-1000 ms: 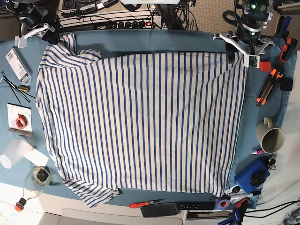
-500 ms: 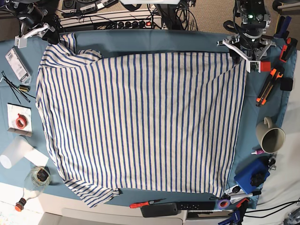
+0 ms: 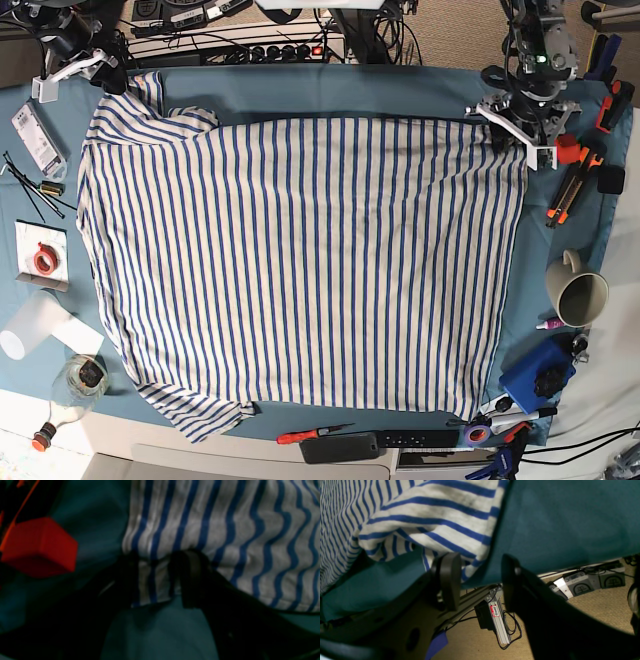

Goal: Fold the T-shirt properly
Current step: 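Grasp the shirt's collar-side corners with both grippers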

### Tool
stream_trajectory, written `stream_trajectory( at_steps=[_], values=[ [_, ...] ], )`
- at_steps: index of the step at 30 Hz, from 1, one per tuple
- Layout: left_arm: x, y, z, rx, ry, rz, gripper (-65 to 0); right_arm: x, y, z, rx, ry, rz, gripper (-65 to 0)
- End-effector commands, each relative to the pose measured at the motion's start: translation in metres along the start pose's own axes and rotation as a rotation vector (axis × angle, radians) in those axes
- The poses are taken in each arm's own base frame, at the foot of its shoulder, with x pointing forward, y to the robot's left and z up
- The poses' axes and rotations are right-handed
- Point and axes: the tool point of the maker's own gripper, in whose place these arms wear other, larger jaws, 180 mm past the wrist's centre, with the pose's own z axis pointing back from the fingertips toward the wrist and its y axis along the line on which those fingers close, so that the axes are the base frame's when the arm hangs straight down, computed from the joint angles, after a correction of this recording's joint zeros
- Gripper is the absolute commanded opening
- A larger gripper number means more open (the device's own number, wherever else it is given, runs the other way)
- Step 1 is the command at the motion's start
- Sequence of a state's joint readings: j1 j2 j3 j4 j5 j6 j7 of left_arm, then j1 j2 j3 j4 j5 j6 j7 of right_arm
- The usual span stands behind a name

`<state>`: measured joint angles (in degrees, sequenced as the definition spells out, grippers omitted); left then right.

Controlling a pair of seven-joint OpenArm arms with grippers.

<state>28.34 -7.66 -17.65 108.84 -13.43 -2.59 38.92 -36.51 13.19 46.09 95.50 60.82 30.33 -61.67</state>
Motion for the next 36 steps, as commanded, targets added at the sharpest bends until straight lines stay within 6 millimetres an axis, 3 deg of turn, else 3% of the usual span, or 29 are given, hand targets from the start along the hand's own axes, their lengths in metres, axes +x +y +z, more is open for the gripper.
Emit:
stream_trajectory(
  at_steps=[1,8,10,22,28,32,36],
  values=[
    [-0.032,-0.011,-0.001,-0.048,0.138,0.014,-40.2,0.006,-0.002,0.004,-0.004,-0.011,0.022,-39.0],
    [-0.016,-0.015,0.006,-0.058,0.101,-0.005,-64.8,0.007,-0.002,0.004,-0.005,-0.015,0.023,-61.4],
    [-0.012,-0.016,0.009,-0.06,0.098,-0.011,-65.0,0.007,-0.002,0.004,-0.005,-0.014,0.024,-65.0],
    [0.02,-0.018,0.042,-0.024,0.04,-0.098,-65.0,0.021,0.013,0.011,0.076,-0.077,0.072,-65.0],
    [0.022,-0.02,0.052,-0.026,0.024,-0.107,-65.0,0.055,0.011,0.038,0.02,-0.186,0.143,-65.0],
    [0.03,-0.022,0.056,-0.027,0.001,-0.113,-65.0,0.081,0.019,0.061,-0.016,-0.262,0.235,-65.0],
    [0.033,-0.023,0.062,-0.026,0.004,-0.122,-65.0,0.093,0.029,0.074,-0.041,-0.287,0.305,-65.0]
  ],
)
